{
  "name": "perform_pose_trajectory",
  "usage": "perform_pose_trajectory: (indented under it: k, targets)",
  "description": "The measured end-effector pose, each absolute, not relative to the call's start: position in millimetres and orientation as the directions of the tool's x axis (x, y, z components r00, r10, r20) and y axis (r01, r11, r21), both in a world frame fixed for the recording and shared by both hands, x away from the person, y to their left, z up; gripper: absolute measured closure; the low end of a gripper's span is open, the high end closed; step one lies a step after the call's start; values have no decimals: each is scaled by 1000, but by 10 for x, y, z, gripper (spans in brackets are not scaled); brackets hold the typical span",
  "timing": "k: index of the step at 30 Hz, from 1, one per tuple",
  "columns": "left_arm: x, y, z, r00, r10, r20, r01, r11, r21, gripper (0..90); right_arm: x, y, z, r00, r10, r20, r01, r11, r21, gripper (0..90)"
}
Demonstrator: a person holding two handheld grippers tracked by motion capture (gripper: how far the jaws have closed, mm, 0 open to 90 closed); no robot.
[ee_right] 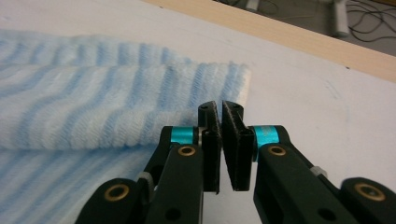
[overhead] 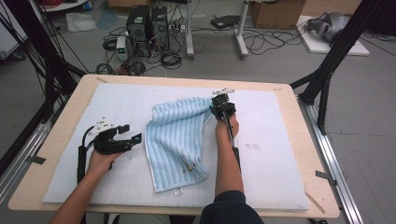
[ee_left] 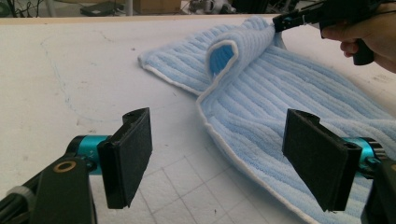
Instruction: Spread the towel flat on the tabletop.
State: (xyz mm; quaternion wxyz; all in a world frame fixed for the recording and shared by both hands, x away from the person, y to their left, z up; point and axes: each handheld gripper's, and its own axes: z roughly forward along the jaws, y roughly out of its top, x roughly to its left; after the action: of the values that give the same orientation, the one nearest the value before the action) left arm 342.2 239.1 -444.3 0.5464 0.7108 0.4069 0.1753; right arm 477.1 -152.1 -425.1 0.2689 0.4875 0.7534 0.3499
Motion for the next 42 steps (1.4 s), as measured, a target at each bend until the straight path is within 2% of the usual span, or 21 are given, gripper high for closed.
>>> perform_pose_trajectory:
  k: [2, 6, 10, 13, 20, 25, 28, 30, 31, 33, 34, 37, 42]
  targets:
    - [3420, 2393, -4442, 608, 769, -196, 389, -74, 918, 247, 4746, -1516, -4217, -411, 911, -40, 533, 275, 800, 756]
    - [3409, 2358, -4444, 626, 760, -177, 391, -110, 914, 291, 4606, -1579, -4113, -465, 884, -55, 487, 307, 818, 712]
    - [3404, 2274, -4448, 651, 740, -170, 406, -150, 901, 345, 4395, -1774, -4081, -503, 864, 4, 478, 274, 834, 667]
    - [3394, 2124, -4470, 670, 725, -161, 428, -200, 881, 353, 4183, -1908, -4088, -526, 850, 28, 469, 263, 843, 635]
    - [3401, 1992, -4485, 680, 722, -129, 443, -265, 856, 348, 3811, -2101, -4155, -556, 829, 53, 470, 261, 843, 590]
    - [3420, 1855, -4501, 693, 719, -55, 447, -368, 815, 364, 3546, -2178, -4193, -571, 818, 66, 444, 240, 863, 583]
    - [3414, 1770, -4511, 706, 708, 2, 436, -437, 787, 413, 3476, -2199, -4209, -575, 816, 65, 441, 242, 865, 577]
    - [3404, 1755, -4509, 721, 693, 1, 425, -443, 789, 495, 3448, -2218, -4219, -573, 817, 72, 438, 230, 869, 574]
    - [3395, 1747, -4505, 727, 686, -5, 424, -444, 789, 560, 3439, -2224, -4226, -570, 818, 75, 439, 226, 870, 573]
    - [3372, 1710, -4497, 750, 661, -4, 409, -459, 789, 799, 3427, -2239, -4243, -566, 820, 88, 443, 213, 871, 572]
    - [3358, 1688, -4493, 750, 661, 15, 399, -470, 788, 844, 3425, -2243, -4255, -566, 819, 93, 446, 209, 870, 572]
    - [3370, 1746, -4463, 732, 681, 19, 407, -460, 789, 856, 3419, -2241, -4278, -570, 816, 96, 447, 210, 870, 572]
    - [3410, 2081, -4374, 637, 769, -49, 450, -320, 834, 855, 3421, -2205, -4299, -575, 813, 90, 447, 220, 867, 574]
